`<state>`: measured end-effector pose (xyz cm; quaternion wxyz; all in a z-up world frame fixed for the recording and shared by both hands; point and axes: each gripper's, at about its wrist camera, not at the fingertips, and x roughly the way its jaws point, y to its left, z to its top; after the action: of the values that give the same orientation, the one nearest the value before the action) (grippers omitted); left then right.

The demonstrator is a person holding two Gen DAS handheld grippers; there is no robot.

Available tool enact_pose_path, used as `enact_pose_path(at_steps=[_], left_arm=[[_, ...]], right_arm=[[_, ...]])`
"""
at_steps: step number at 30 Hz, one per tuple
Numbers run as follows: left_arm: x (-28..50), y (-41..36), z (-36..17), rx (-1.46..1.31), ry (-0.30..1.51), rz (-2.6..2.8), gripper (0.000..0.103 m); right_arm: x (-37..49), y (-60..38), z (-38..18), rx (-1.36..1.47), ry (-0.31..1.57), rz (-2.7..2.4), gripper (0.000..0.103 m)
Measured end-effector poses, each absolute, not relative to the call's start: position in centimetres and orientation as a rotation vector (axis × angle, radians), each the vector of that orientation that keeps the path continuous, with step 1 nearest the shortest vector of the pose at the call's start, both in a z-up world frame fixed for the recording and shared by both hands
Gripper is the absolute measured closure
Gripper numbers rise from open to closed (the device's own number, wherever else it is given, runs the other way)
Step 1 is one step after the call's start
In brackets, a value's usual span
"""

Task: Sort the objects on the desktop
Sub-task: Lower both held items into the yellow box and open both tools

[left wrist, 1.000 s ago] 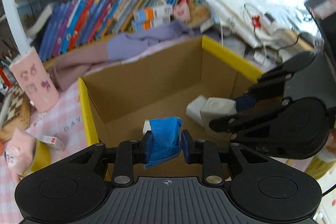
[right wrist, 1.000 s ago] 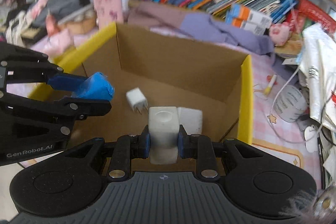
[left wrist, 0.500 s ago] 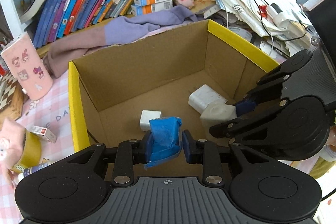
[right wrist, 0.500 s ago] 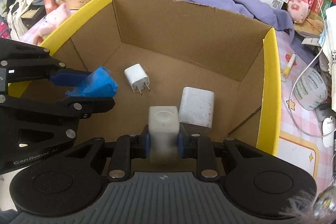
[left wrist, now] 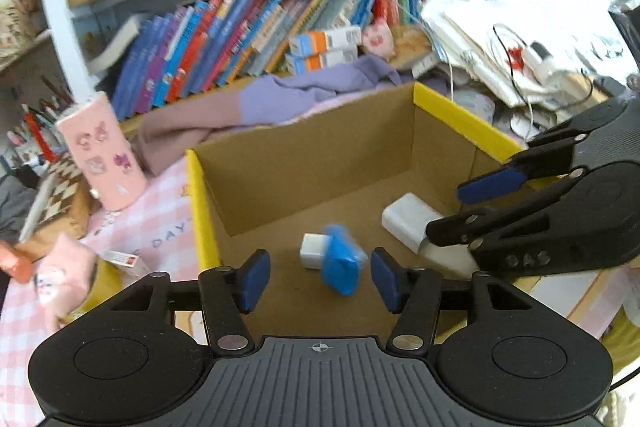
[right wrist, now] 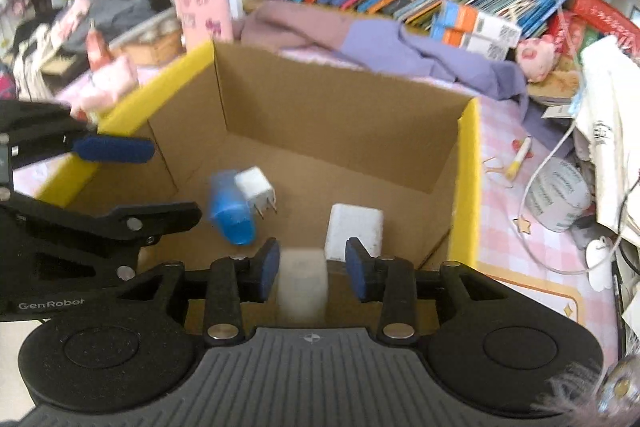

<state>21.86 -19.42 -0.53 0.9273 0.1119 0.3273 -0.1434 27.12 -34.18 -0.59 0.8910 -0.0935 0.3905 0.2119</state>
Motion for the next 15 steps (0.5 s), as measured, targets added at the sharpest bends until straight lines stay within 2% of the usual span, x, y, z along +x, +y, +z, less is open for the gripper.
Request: enact_pose_path(at_steps=[6,15], left_arm=[[19.3,-18.3,1.1,0.184,0.594,-0.255,0.041],[15.9,-16.6,2.5,0.119,0.55,-0.235,0.037]], right_arm=[[24.7,-34.9,1.5,-0.154,0.72,0.398,0.056],[20.7,-34.7,3.4,-0.13,0.627,0.357,0.055]])
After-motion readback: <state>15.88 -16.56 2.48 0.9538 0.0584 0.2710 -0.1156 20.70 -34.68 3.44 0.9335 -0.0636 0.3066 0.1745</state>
